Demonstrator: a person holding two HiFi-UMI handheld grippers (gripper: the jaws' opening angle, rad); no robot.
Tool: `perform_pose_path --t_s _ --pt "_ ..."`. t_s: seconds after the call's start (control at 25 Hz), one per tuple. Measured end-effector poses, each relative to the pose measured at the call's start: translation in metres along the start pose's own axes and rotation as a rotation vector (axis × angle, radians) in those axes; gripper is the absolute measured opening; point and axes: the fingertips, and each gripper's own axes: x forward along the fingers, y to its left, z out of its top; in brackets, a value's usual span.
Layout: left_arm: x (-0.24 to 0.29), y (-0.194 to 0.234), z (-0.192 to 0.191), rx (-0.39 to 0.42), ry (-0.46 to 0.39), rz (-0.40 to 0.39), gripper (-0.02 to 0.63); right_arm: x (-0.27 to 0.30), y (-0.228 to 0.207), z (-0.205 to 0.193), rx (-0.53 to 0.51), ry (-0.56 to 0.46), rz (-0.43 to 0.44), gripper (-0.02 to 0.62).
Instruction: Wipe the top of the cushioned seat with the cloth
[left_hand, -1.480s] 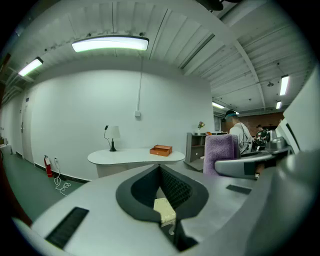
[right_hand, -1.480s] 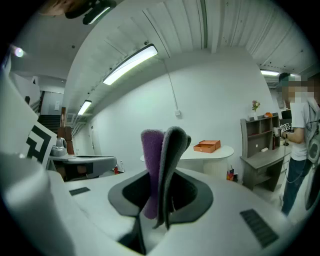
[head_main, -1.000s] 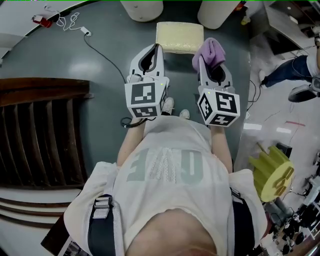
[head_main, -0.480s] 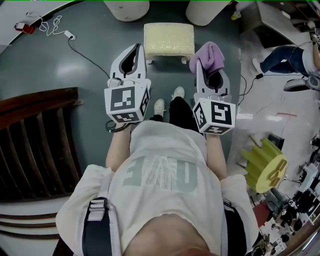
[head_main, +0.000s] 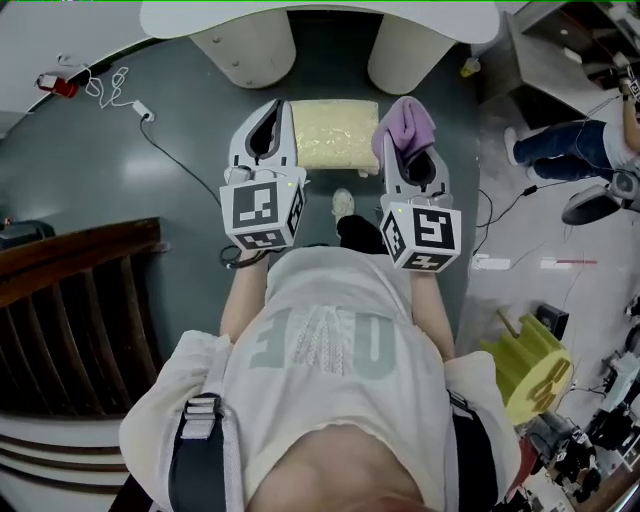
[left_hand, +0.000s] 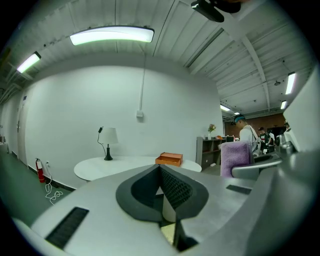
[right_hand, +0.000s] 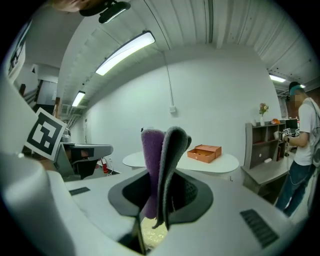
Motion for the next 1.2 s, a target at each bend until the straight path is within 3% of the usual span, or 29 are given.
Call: perform_pose_path --t_s 0.28,0.56,1.0,1.2 --pt "0.046 -0.016 0.030 0.039 -0.020 0.004 0.008 0.054 -0.023 0.033 0.026 -0.002 0.080 0.097" --pt "0.065 0.010 0.037 -0.039 -0.011 0.008 0.008 0.075 -0.007 0.048 0.001 -0.008 0.070 0.097" --pt "0.094 0.016 0.018 -0.025 0.052 -0.007 0.008 0.094 -0.019 0.042 -0.006 0.037 0.050 0.097" --pt "0.115 0.015 -0.015 0.015 0.074 -0.043 0.008 0.121 -0.021 0.004 0.035 0.100 0.064 0.098"
